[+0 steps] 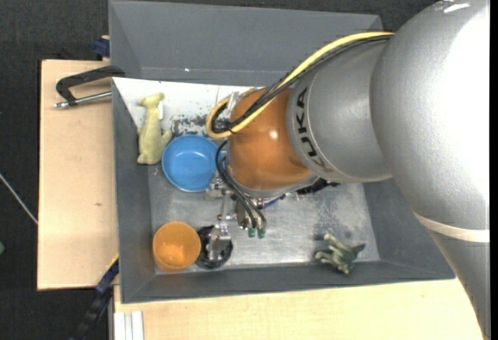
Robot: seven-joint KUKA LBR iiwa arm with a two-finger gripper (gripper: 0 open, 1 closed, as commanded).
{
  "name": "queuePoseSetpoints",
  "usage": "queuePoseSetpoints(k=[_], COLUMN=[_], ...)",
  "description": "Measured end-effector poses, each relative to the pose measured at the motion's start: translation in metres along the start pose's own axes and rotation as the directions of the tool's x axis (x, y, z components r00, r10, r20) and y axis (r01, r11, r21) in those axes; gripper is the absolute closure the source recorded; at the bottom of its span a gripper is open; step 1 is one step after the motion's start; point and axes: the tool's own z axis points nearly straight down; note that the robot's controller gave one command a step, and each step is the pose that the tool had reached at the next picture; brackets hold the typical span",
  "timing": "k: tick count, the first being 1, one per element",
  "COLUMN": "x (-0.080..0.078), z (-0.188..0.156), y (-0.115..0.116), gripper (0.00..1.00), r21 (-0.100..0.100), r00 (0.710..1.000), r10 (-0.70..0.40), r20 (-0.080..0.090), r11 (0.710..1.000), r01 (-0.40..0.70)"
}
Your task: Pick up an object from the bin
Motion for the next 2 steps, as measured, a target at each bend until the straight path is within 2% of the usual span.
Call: queuePoseSetpoints(k=[1, 2], x=[0.004, -0.022], z=[0.005, -0.149], y=[0.0, 0.009], gripper=[1.0, 1.0], r21=[0.002, -0.001], r00=[1.0, 1.0], r10=[-0.001, -0.031], r20=[-0.011, 0.001], r11=[1.0, 1.0], r01=[0.001, 0.031])
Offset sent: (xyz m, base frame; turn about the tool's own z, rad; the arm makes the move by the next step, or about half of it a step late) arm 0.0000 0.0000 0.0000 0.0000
